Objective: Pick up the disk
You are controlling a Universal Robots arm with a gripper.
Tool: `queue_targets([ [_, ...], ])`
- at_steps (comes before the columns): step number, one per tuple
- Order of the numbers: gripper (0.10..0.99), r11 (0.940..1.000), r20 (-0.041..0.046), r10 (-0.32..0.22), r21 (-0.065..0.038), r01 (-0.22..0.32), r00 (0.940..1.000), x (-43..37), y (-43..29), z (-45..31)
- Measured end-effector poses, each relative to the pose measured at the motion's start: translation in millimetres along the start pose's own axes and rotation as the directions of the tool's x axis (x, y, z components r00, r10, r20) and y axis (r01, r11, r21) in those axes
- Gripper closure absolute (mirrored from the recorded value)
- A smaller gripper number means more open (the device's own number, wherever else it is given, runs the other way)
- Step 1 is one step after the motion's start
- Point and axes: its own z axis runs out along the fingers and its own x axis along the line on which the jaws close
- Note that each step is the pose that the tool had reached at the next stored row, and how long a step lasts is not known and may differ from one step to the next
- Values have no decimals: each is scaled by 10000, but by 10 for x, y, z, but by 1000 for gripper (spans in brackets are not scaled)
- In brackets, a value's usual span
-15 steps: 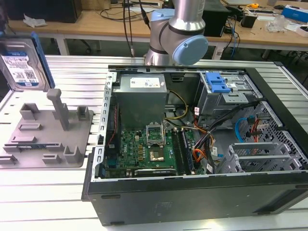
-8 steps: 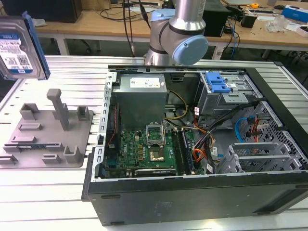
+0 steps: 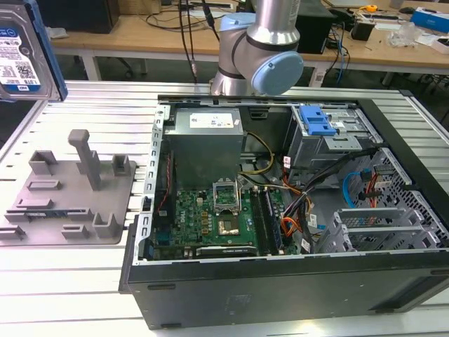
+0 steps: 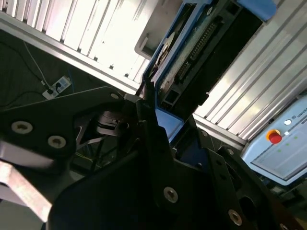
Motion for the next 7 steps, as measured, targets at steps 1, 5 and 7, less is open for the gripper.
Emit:
queue_targets([
  [1, 718, 10000, 0, 0, 0, 0, 10000, 0, 0, -3],
  [5, 718, 10000, 0, 0, 0, 0, 10000, 0, 1, -28],
  [7, 718, 10000, -1, 0, 0, 0, 10000, 1, 1, -39],
])
